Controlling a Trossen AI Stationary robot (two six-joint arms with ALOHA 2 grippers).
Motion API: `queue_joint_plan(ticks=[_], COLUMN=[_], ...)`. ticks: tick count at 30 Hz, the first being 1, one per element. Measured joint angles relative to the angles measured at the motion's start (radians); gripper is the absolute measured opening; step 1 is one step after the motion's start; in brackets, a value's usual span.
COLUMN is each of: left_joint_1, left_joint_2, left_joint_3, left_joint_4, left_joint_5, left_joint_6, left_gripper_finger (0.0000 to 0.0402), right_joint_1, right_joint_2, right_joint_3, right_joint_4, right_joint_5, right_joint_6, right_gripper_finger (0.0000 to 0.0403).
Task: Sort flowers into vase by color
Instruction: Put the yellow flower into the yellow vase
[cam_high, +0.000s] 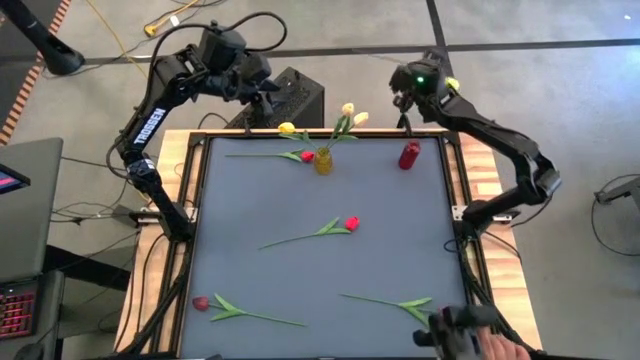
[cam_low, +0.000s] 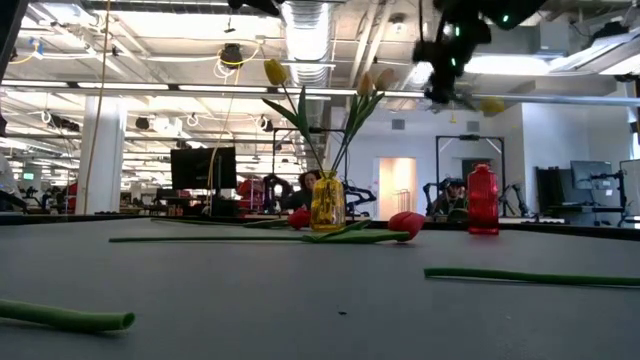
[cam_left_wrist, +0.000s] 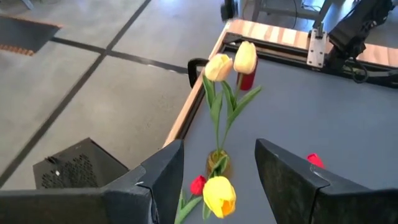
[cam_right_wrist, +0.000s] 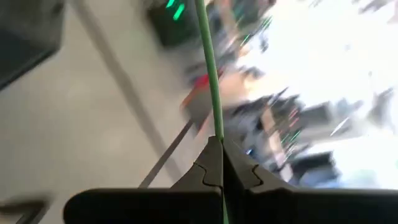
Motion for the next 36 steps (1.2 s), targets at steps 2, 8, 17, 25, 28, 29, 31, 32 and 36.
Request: queue_joint_plan(ticks=[2, 8, 17, 25, 28, 29, 31, 32, 36], left_joint_1=[0.000, -0.001, -0.032, -0.036, -0.036, -0.036, -0.036, -0.036, -0.034], left_joint_2=[0.000, 0.000, 0.000, 0.000, 0.000, 0.000, 0.000, 0.000, -0.004], left_joint_3=[0.000, 0.000, 0.000, 0.000, 0.000, 0.000, 0.000, 0.000, 0.000], left_joint_4=[-0.011, -0.060, -0.063, -0.064, -0.068, -0.071, -0.075, -0.075, -0.075], left_joint_5=[0.000, 0.011, 0.019, 0.018, 0.018, 0.018, 0.015, 0.005, -0.017], left_joint_6=[-0.009, -0.031, -0.049, -0.077, -0.078, -0.079, -0.079, -0.079, -0.078], left_gripper_finger=[0.0187, 0.0187, 0.0187, 0.0187, 0.0187, 0.0187, 0.0187, 0.0187, 0.0187], right_joint_1=[0.041, 0.176, 0.346, 0.466, 0.513, 0.529, 0.561, 0.577, 0.647], right_joint_2=[-0.023, -0.047, -0.046, -0.046, -0.046, -0.046, -0.046, -0.046, -0.046], right_joint_3=[0.001, 0.001, 0.001, 0.001, 0.001, 0.001, 0.001, 0.001, 0.001], right_joint_4=[0.106, 0.379, 0.436, 0.438, 0.438, 0.438, 0.439, 0.440, 0.477], right_joint_5=[0.000, -0.002, -0.005, -0.005, -0.005, -0.005, -0.005, -0.005, 0.039], right_joint_6=[-0.128, -0.551, -1.076, -1.329, -1.421, -1.451, -1.496, -1.513, -1.573], right_gripper_finger=[0.0019, 0.0019, 0.0020, 0.0020, 0.0020, 0.0020, 0.0020, 0.0020, 0.0020])
